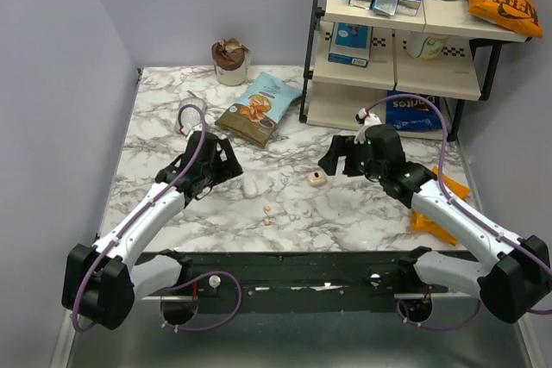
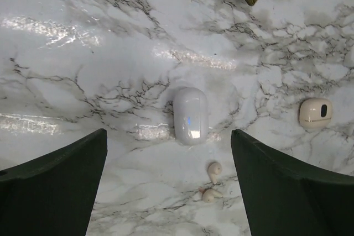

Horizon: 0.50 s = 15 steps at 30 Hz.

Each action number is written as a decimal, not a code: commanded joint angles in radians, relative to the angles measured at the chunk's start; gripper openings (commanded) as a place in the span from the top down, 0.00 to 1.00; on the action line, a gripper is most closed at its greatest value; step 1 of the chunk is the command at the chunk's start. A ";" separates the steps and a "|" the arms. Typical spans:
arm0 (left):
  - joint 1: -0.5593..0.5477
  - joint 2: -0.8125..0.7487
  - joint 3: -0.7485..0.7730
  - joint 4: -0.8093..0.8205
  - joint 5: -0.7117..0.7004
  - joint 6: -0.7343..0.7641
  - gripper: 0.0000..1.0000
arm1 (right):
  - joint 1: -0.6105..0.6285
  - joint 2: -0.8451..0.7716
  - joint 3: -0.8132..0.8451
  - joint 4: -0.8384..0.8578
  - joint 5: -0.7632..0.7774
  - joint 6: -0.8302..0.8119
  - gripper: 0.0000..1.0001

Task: Insert the wireless bluetooth earbuds into the charging case
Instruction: Adjust the charging case at the center of the board.

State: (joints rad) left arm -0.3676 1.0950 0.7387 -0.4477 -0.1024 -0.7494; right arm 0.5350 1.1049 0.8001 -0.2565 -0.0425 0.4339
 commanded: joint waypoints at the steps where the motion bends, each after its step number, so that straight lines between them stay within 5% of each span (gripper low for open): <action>1: -0.073 0.023 0.021 -0.008 -0.046 0.045 0.01 | 0.008 0.010 0.008 -0.003 0.065 0.065 0.00; 9: -0.201 0.063 0.062 -0.039 -0.094 0.130 0.02 | 0.006 -0.054 -0.056 0.039 -0.020 -0.004 0.00; 15: -0.235 0.206 0.183 -0.172 -0.128 0.266 0.12 | 0.008 -0.033 -0.055 -0.007 -0.089 0.002 0.00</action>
State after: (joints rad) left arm -0.5808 1.2201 0.8429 -0.5098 -0.1829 -0.6159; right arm 0.5377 1.0660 0.7517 -0.2321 -0.0566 0.4465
